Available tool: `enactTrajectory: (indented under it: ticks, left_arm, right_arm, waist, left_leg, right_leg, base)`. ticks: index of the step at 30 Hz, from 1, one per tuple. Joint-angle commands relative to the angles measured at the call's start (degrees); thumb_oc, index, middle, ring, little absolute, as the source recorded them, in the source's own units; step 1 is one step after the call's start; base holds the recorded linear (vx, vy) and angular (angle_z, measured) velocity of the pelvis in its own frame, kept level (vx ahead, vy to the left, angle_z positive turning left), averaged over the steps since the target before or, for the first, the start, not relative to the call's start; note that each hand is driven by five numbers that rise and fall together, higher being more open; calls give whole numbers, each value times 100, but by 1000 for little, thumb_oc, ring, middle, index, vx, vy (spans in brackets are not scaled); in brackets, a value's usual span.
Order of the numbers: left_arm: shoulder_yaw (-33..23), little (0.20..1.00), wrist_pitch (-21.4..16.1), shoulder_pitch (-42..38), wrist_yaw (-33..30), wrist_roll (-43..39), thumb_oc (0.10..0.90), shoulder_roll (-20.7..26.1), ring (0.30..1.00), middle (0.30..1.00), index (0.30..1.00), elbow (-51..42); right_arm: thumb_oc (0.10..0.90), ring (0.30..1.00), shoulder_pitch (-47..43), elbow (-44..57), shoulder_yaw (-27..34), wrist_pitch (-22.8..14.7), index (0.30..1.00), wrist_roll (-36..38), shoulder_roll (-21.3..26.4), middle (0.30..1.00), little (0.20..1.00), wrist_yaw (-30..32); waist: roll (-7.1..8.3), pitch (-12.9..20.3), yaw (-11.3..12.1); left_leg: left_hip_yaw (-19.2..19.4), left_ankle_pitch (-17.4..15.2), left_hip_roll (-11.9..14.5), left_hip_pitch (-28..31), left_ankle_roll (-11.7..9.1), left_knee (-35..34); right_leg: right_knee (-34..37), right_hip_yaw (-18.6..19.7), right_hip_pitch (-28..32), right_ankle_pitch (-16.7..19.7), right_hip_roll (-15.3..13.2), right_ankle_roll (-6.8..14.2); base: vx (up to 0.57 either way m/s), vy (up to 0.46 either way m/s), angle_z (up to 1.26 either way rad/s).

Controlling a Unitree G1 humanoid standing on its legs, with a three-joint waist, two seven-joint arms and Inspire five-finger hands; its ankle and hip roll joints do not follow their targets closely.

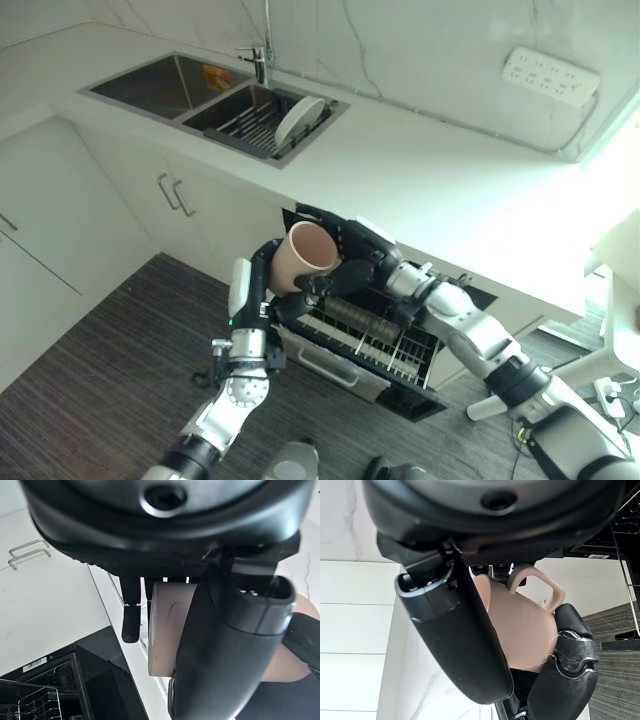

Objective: Place the dishes in the dishwasher.

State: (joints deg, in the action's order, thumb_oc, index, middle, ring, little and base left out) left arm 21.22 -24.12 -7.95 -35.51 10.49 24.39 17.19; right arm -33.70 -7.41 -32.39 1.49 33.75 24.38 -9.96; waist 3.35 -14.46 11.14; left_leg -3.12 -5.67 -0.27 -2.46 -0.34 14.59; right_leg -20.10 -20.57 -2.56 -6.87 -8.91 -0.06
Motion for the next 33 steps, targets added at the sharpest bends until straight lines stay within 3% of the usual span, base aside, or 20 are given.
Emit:
enactTrajectory:
  ticks: [1, 2, 19, 26, 27, 28, 33]
  left_arm:
    - [511, 300, -441, -545, 72, 461, 400, 12, 300, 300, 300, -529]
    - [503, 300, -421, -550, 85, 466, 400, 7, 300, 300, 300, -549]
    - [455, 300, -572, -595, 229, 272, 400, 57, 300, 300, 300, -633]
    - [471, 300, -484, -606, 838, -327, 400, 5, 300, 300, 300, -899]
    - [478, 500, -441, -603, 874, -442, 533, -23, 500, 500, 500, -921]
    - [476, 900, -405, -601, 880, -481, 800, -36, 900, 900, 900, -938]
    - [444, 900, -283, -535, 788, -551, 800, -81, 900, 900, 900, -959]
  right_arm:
    - [458, 387, -578, 511, 34, -795, 387, 47, -627, 387, 387, -273]
    - [400, 300, -584, 515, 36, -767, 300, -95, -622, 300, 300, -287]
    - [400, 300, -839, 543, -175, -633, 300, -626, -291, 300, 300, -480]
    - [400, 300, -865, 533, -128, -633, 300, -888, -185, 300, 300, -356]
    - [400, 300, -863, 532, -105, -655, 300, -850, -180, 300, 300, -296]
    - [400, 300, -850, 542, -74, -652, 300, -849, -182, 300, 300, -254]
    - [400, 300, -749, 537, 114, -730, 300, -812, -148, 300, 300, 83]
  waist:
    - [37, 297, 49]
    - [41, 297, 49]
    - [118, 283, 85]
    - [118, 272, 83]
    - [112, 268, 80]
    - [109, 266, 74]
    - [87, 258, 54]
  left_leg:
    - [411, -560, 246, 4, -66, 260]
    - [409, -561, 243, 1, -66, 260]
    - [361, -560, 222, 1, -68, 260]
    - [331, -555, 211, 1, -59, 260]
    - [332, -552, 209, -1, -61, 260]
    - [333, -554, 208, 0, -60, 260]
    - [345, -556, 204, 4, -58, 260]
  right_leg:
    - [291, 371, 411, -245, -275, 610]
    - [291, 374, 409, -245, -274, 611]
    - [291, 365, 422, -242, -267, 611]
    - [291, 368, 419, -231, -260, 610]
    - [291, 367, 420, -230, -265, 611]
    - [291, 367, 419, -231, -266, 613]
    - [291, 378, 415, -227, -268, 616]
  base:
    - [0, 0, 0]
    - [0, 0, 0]
    - [2, -4, 0]
    - [0, 0, 0]
    - [0, 0, 0]
    - [0, 0, 0]
    - [0, 0, 0]
